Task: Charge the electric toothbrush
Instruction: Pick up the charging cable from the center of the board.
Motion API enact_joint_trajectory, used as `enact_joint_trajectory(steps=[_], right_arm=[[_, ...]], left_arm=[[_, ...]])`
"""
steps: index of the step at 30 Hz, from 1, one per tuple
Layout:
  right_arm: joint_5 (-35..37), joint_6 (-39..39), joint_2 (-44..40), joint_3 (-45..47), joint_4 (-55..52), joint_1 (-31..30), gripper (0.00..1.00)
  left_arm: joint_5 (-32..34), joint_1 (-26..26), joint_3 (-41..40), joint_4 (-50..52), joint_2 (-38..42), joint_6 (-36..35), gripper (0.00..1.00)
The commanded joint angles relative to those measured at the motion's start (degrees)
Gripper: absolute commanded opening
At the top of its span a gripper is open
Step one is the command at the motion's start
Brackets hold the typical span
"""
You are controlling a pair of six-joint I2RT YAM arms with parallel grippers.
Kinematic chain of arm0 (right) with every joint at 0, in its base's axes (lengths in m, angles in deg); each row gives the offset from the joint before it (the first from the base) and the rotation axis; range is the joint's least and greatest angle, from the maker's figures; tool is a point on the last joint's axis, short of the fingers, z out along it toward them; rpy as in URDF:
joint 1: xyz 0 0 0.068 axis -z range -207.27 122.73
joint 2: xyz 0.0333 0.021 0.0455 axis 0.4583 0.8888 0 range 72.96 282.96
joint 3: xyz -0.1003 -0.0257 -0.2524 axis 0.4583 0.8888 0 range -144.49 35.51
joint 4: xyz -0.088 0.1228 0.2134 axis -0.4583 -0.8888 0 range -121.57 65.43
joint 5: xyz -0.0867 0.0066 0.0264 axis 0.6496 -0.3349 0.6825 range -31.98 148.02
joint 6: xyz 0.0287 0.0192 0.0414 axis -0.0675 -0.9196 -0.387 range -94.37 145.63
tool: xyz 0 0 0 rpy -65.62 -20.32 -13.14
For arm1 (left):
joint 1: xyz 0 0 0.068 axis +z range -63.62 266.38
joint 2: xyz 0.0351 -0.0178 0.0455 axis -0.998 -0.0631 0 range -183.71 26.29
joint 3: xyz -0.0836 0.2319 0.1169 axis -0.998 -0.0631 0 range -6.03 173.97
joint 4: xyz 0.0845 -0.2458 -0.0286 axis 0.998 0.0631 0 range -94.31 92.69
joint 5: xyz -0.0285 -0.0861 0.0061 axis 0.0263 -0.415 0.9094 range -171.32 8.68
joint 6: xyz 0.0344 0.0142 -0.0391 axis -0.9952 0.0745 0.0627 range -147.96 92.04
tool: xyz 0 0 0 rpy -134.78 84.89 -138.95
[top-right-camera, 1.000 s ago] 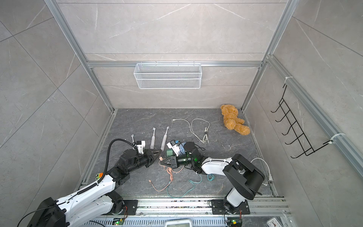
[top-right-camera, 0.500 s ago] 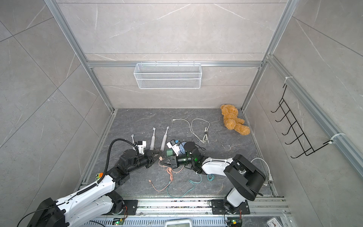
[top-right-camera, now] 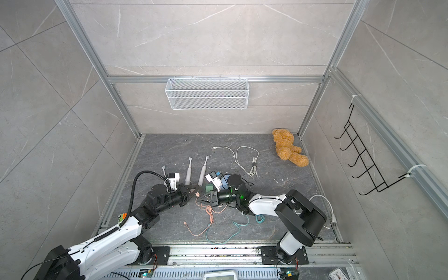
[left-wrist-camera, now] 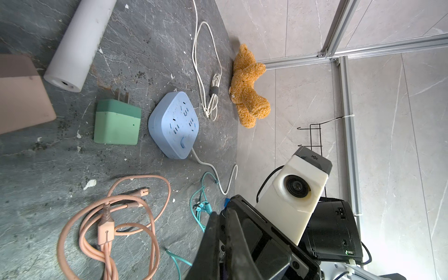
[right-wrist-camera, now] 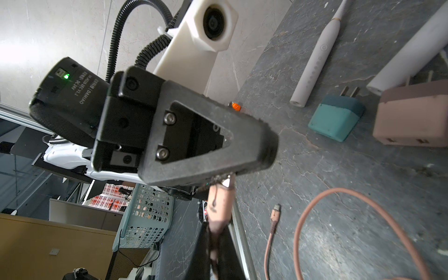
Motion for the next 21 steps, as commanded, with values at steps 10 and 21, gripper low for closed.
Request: enact_joint_trajectory(steps=[10, 21], right_arm=[[-1.0, -8.9, 2.9, 1.1, 17.5, 2.1, 0.54], [-4.8, -22.1, 11.6, 0.5, 37.2, 2.4, 0.43]], left_arm=[[-0.8, -0.3, -0.7, -2.5, 3.8, -1.7, 0.00], [1.1, -0.4, -1.9, -3.4, 6.9, -3.0, 0.00]])
